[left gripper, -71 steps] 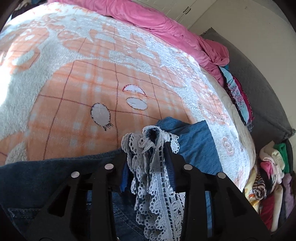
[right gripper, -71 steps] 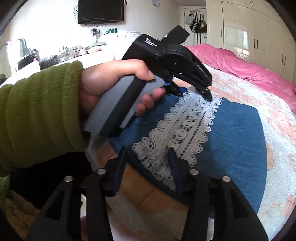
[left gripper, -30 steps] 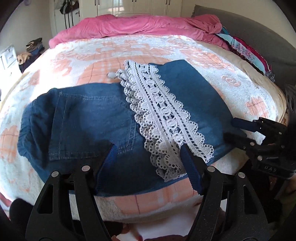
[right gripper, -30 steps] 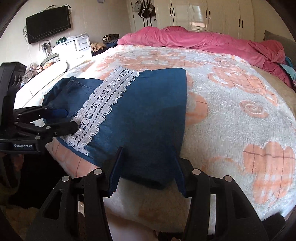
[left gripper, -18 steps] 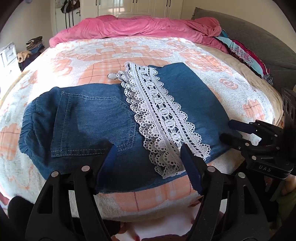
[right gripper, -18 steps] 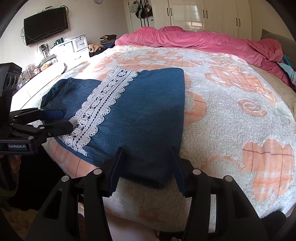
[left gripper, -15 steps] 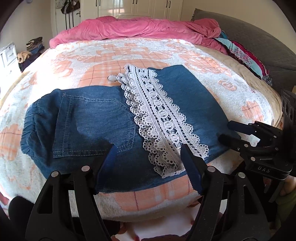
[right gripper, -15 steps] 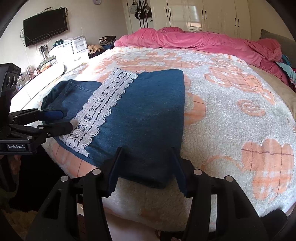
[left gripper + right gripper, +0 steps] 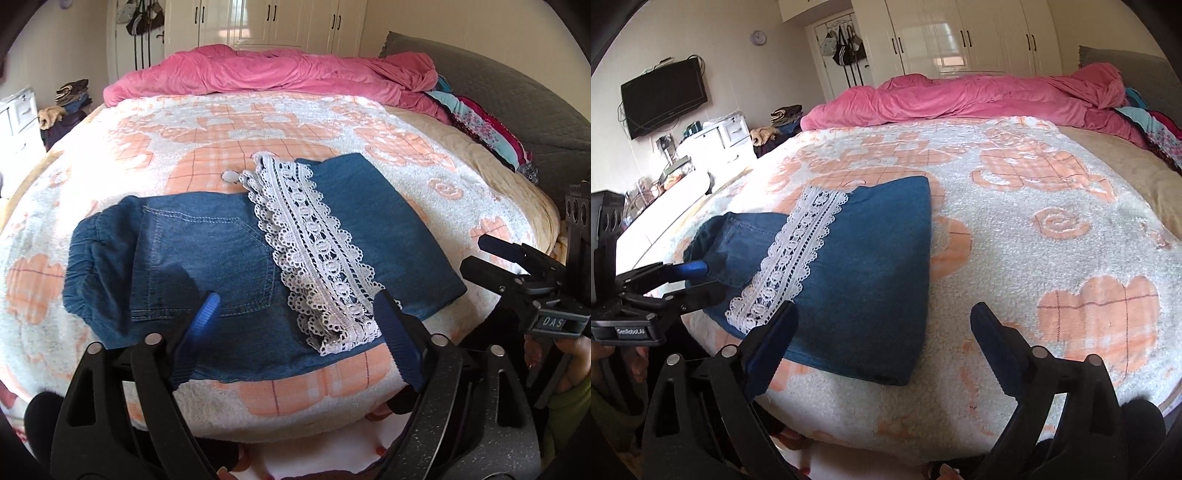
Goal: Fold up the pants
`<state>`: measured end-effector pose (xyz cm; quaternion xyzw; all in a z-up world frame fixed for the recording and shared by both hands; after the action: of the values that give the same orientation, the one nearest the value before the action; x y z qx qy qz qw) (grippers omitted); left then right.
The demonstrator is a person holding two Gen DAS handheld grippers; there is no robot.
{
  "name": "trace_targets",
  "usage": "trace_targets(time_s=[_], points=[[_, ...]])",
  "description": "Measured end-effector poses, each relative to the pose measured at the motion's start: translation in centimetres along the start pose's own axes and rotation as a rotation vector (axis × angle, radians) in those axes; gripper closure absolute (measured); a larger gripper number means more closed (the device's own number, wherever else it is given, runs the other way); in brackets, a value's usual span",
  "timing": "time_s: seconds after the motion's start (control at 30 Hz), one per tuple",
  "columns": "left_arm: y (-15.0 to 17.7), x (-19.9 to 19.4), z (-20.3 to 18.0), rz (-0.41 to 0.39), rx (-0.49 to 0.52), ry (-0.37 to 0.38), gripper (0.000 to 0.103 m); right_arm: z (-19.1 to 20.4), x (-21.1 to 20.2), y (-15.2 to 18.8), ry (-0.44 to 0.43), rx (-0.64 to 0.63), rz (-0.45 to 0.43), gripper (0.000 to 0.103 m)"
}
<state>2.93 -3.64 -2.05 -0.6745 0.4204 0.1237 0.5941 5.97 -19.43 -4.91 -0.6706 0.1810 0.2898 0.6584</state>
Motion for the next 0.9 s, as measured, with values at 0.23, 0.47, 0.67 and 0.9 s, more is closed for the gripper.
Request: trace_targets(time_s=[0.23,0.47,0.67,0.9], points=[[-0.5,-2.4,0.4,-0.039,-0.004,-0.026,0.010,-0.1,-0.9,-0.9,0.019,0.014,-0.013,0.005],[-0.6,-4.4,1.9,-0.079,-0.034,-0.050,0.010,1.1,-1.4,-1.6,0.009,-0.003,-0.014,0.005],[-0.1,-6.1,4.1,-0.101,-0.082,-0.086,0.010,2.6,-1.5,-2.9,-0.008,-0.033,-0.020,0.005],[0.6,-8.7,8.6,-0.141,-0.181,-0.136,0.010,6.0,-1.4,-5.2,-0.048,-0.090,-0.032,0.005]])
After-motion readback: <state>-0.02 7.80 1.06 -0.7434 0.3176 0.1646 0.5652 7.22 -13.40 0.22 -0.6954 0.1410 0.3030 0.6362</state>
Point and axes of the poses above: each gripper's, at about its wrist camera, not at the fingertips, and x roughly the way its jaws point, z to its left, y to its underside, the point moved 3 cm from there along x, roughly the way its jaws point, and after that the axes turned 15 degrees about y, right-handed, at the moved point
